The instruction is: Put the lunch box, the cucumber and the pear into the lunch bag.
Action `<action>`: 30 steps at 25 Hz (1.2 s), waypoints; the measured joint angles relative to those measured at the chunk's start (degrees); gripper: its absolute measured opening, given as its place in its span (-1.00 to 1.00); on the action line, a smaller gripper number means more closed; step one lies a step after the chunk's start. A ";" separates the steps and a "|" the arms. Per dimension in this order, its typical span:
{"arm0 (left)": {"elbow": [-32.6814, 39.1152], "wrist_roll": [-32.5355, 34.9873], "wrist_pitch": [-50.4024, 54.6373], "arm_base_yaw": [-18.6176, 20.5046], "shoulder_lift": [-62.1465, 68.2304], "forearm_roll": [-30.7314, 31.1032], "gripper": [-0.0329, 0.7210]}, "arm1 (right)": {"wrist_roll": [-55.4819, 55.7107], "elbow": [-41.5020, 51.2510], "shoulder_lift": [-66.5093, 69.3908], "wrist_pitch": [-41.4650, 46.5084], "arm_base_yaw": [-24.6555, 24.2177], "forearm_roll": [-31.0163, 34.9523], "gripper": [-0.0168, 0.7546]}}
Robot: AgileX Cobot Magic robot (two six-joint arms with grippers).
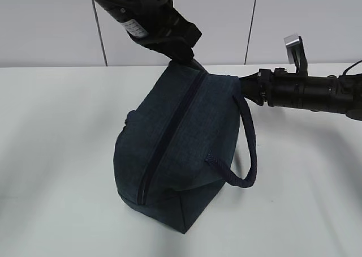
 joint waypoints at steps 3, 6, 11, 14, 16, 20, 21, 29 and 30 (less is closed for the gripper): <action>0.10 0.05 -0.64 0.00 -0.14 -0.03 -0.88 | 0.00 0.00 0.00 0.95 0.00 -0.32 -0.96; 0.10 0.23 -0.63 0.00 -1.66 -0.46 -0.90 | 0.00 0.00 0.11 6.82 -0.26 -0.32 -0.96; -0.15 0.41 -0.62 0.05 -4.52 -1.45 -0.91 | 0.00 0.00 0.84 11.70 -0.84 -0.21 -0.96; -0.15 0.41 -0.55 0.05 -4.46 -1.39 -0.91 | 0.00 0.00 0.84 11.43 -0.84 -0.21 -0.96; -0.15 0.41 -0.55 0.05 -4.46 -1.39 -0.91 | 0.00 0.00 0.93 10.62 -0.84 -0.21 -0.96; -0.15 0.41 -0.55 0.05 -4.40 -1.39 -0.91 | 0.00 0.00 0.93 8.71 -0.84 -0.21 -0.96; -0.15 0.41 -0.55 0.05 -4.34 -1.34 -0.91 | 0.00 0.00 0.93 8.52 -0.84 -0.21 -0.96; -0.15 0.46 -1.79 0.05 -2.22 -0.55 -0.90 | 0.00 0.00 0.93 6.06 -0.96 -0.77 -0.73; -0.15 0.46 -2.29 0.05 -2.22 -0.49 -0.89 | 0.00 0.00 0.93 5.42 -0.96 -0.90 -0.64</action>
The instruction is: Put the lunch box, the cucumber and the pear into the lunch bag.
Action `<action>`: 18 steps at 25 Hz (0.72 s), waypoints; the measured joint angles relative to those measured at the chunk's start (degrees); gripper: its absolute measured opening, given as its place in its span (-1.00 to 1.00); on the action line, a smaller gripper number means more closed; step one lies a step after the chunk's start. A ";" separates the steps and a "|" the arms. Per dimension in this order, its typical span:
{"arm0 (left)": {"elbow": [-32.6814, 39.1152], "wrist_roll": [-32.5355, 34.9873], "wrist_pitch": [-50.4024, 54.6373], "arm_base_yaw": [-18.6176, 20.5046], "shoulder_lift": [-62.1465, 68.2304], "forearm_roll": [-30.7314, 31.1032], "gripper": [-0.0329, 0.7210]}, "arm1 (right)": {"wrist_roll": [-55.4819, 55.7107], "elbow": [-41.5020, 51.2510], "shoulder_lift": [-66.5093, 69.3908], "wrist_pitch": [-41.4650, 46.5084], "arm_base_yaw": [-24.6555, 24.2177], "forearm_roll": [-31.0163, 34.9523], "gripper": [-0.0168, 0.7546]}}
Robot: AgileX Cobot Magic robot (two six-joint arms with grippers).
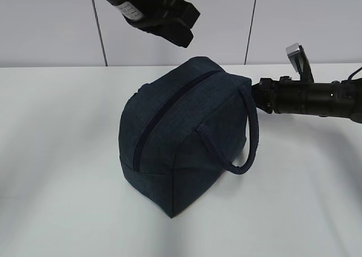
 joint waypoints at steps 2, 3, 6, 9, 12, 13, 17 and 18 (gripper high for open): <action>0.00 0.00 -1.05 0.00 0.00 -0.12 -0.86 | 0.00 0.00 0.00 -1.19 0.00 0.00 -0.40; 0.00 0.00 -1.11 0.00 0.00 -0.12 -0.83 | 0.00 0.00 0.00 -1.50 0.00 -0.10 -0.31; 0.00 0.00 -1.22 0.00 0.00 -0.01 -0.71 | 0.00 0.00 0.00 -1.77 0.00 -0.10 -0.10; 0.00 0.00 -1.22 0.00 0.00 2.27 -0.50 | 0.00 0.00 -0.12 -1.86 -0.59 -0.10 -0.01; 0.00 -0.50 -1.29 0.00 0.00 6.29 -0.27 | 0.00 0.00 -1.92 0.25 -1.37 -1.40 0.01; 0.00 -0.99 -1.36 0.00 0.00 7.69 -0.21 | 0.00 0.00 -2.56 1.51 -1.50 -2.16 0.01; 0.00 -3.63 -1.36 0.11 0.00 12.56 -0.12 | 2.18 0.00 -7.01 9.40 -2.27 -8.56 0.01; 0.00 -4.66 -1.36 0.32 0.00 13.67 -0.12 | 2.75 0.00 -7.76 10.22 -2.30 -9.54 0.01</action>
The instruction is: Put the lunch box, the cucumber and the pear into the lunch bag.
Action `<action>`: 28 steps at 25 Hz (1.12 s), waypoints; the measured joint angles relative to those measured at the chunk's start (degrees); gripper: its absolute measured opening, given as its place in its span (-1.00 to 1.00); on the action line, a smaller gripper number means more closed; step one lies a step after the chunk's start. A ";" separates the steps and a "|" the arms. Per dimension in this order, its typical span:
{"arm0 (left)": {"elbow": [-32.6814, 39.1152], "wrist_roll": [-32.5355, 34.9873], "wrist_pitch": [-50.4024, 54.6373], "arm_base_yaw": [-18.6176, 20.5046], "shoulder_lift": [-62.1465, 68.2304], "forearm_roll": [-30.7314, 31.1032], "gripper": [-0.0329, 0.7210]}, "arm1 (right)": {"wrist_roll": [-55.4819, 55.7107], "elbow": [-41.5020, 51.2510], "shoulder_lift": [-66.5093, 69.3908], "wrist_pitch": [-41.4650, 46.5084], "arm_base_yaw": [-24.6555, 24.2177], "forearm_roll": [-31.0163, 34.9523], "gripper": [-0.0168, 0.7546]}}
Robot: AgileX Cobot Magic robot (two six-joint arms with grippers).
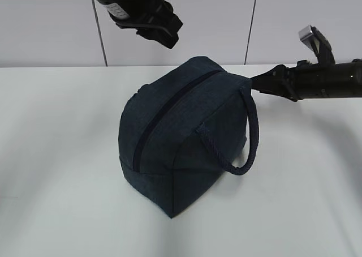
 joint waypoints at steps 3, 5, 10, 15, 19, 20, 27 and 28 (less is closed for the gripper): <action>0.00 -2.88 0.73 1.35 0.00 1.99 -0.11 | 2.97 0.00 -3.76 2.62 -0.10 -4.52 0.06; 0.00 -4.58 2.27 2.69 0.00 2.73 -0.11 | 6.97 0.00 -6.37 4.87 -0.10 -8.42 0.05; 0.00 -7.25 8.20 5.60 0.00 3.31 -0.11 | 20.93 0.00 -11.53 6.11 -0.12 -21.33 0.03; 0.05 -10.33 11.08 6.49 0.00 5.21 -0.11 | 27.29 0.49 -17.01 5.87 -0.12 -22.25 0.03; 0.12 -13.33 13.54 6.49 0.00 10.55 -0.11 | 28.10 0.62 -21.47 5.67 -0.12 -22.25 0.03; 0.12 -13.72 14.47 6.54 0.00 11.36 -0.11 | 28.22 0.62 -22.57 5.54 -0.12 -22.25 0.03; 0.12 -14.26 19.88 6.54 0.00 11.88 -0.11 | 31.26 1.04 -24.03 -2.82 -0.12 -22.25 0.03; 0.12 -14.26 19.97 6.54 0.00 11.94 -0.11 | 31.49 1.32 -24.03 -4.27 -0.12 -22.25 0.03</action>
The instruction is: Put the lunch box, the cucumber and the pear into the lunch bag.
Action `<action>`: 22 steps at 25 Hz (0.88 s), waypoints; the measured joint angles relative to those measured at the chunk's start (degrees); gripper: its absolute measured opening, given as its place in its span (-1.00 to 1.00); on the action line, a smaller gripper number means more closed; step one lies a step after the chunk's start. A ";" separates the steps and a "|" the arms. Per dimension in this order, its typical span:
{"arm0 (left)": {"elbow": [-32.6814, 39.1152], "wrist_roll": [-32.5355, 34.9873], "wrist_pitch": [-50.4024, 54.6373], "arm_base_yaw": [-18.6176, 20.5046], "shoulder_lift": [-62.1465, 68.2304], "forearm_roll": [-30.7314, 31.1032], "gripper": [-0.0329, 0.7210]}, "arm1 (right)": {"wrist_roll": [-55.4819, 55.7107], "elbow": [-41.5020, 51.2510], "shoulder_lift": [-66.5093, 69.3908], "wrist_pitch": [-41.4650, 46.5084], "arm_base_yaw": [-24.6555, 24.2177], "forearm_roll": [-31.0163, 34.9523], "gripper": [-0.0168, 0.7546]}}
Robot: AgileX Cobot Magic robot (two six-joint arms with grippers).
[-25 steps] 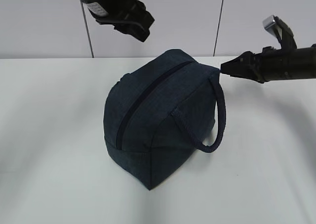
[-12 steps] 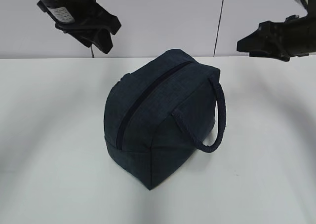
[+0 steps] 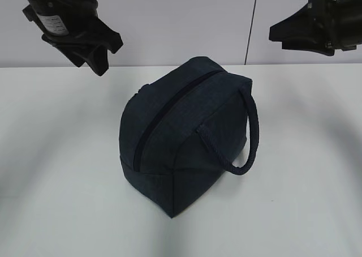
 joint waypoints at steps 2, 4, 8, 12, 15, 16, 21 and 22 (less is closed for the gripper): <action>0.00 0.00 0.07 0.00 0.00 0.00 -0.11 | 0.21 0.32 0.00 -1.73 0.00 0.00 0.03; 0.00 0.00 0.12 0.00 0.00 0.00 -0.11 | 0.79 0.57 0.00 -3.68 0.00 0.00 0.03; 0.00 0.00 0.14 0.00 0.00 -0.06 -0.11 | 3.69 0.57 0.00 -4.83 0.00 0.00 0.03; 0.00 0.00 0.14 0.00 0.00 -0.17 -0.11 | 5.14 0.57 0.00 -7.70 0.00 0.00 0.02; 0.00 0.00 0.18 0.00 0.00 -0.23 -0.11 | 5.36 0.57 0.00 -8.58 0.00 0.00 0.02; 0.00 0.00 0.18 0.00 0.00 -0.35 -0.11 | 5.53 0.57 0.00 -8.76 0.00 0.00 0.02; 0.00 0.00 0.18 0.00 0.00 -1.52 -0.11 | 6.74 0.57 0.28 -15.55 0.00 0.00 0.02; 0.00 0.00 0.18 0.00 0.00 -1.59 -0.11 | 7.58 0.57 0.61 -17.00 0.00 0.00 0.02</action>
